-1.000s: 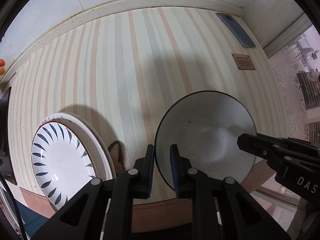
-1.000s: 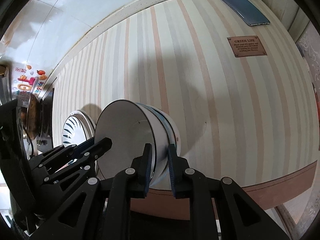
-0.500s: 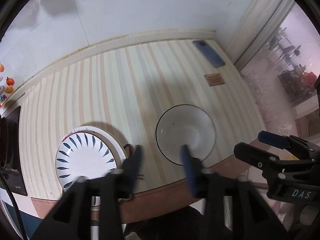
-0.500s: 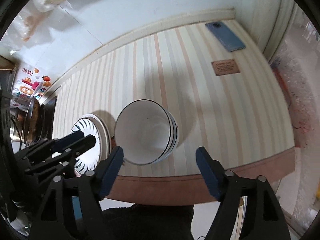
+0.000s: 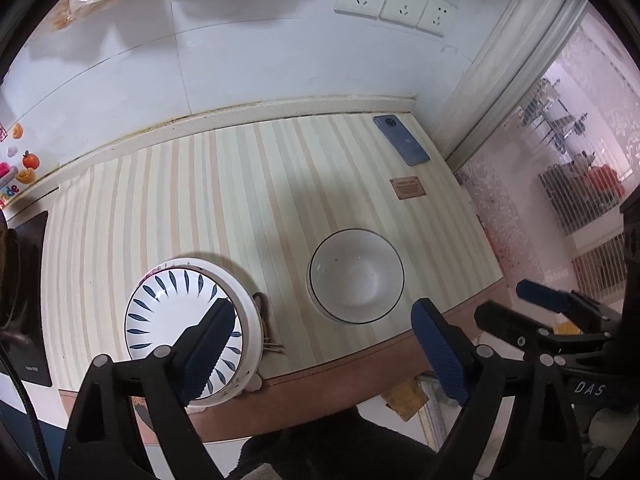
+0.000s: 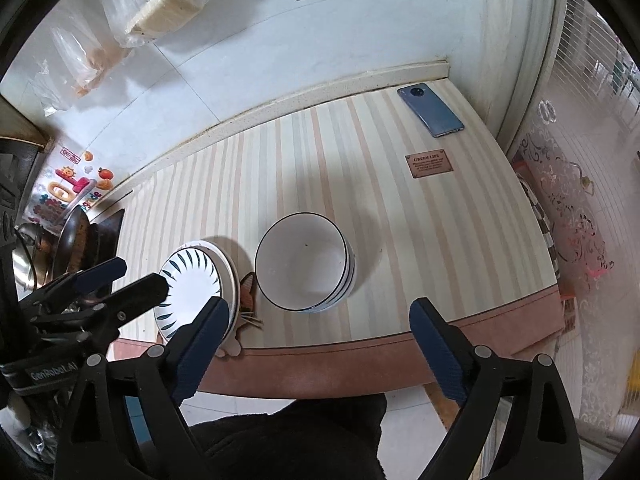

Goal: Organize plates and bowls

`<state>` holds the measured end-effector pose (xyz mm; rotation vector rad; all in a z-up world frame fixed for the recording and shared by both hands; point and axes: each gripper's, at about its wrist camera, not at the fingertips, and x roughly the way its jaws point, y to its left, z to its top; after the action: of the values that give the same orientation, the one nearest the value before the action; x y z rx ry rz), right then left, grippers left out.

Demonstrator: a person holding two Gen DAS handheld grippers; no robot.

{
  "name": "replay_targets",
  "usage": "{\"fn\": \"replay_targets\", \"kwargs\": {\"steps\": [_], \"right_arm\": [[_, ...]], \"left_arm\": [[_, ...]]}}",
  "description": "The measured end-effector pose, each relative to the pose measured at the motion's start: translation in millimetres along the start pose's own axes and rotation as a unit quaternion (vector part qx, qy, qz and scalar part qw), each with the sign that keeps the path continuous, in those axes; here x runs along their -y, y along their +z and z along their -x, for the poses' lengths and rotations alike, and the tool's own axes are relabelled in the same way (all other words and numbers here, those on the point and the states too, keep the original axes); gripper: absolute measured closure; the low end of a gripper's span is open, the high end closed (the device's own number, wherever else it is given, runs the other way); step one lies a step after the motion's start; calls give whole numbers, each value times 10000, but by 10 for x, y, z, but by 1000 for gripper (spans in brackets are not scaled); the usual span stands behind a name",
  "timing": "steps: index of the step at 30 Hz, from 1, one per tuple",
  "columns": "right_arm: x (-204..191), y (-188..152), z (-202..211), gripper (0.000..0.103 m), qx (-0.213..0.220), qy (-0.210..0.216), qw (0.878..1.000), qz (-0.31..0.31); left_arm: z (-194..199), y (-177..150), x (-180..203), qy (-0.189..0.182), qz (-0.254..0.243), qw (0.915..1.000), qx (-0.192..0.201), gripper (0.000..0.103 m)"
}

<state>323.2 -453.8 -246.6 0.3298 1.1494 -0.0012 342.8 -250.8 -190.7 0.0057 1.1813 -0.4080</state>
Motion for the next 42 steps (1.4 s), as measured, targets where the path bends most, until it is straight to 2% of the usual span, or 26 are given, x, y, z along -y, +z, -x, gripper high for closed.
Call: {"fn": "replay_targets", "kwargs": {"steps": [6, 11, 16, 21, 25, 27, 33, 35, 37, 39, 40, 42], "right_arm": [[94, 46, -104, 8, -78, 32, 10000, -17], [264, 112, -409, 8, -306, 217, 9991, -201], [514, 192, -949, 8, -682, 688, 9938, -539], [717, 225, -1583, 8, -1188, 1249, 9810, -894], [787, 222, -1956, 8, -1440, 1423, 9745, -964], [826, 236, -2133, 8, -1592, 1529, 9701, -1005], [794, 243, -2469, 8, -1766, 1865, 9610, -1029], [780, 259, -2567, 12, -1777, 1959, 9589, -1032], [781, 257, -2662, 23, -1873, 1990, 9555, -1111], [768, 249, -2751, 33, -1926, 2110, 9504, -1230], [759, 248, -2775, 36, -1918, 2129, 9498, -1256], [740, 263, -2796, 37, -1875, 2095, 9509, -1297]], "left_arm": [[-210, 67, -47, 0, 153, 9998, -143, 13], [-688, 171, -100, 56, 257, 9986, -450, 13], [-1186, 259, -151, 2, 342, 9959, -841, 13], [-1682, 312, -169, 22, 356, 9908, -1309, 13], [-1998, 308, -192, 61, 358, 9859, -1631, 13], [-2109, 301, -199, 37, 358, 9840, -1745, 14], [-2263, 282, -243, -250, 460, 9797, -1936, 29], [-2307, 272, -278, -522, 600, 9766, -1997, 37], [-2317, 269, -282, -645, 696, 9756, -1977, 38], [-2316, 275, -248, -830, 690, 9748, -1953, 45], [-2316, 281, -250, -808, 695, 9753, -1936, 45], [-2318, 282, -247, -791, 728, 9752, -1933, 45]]}}
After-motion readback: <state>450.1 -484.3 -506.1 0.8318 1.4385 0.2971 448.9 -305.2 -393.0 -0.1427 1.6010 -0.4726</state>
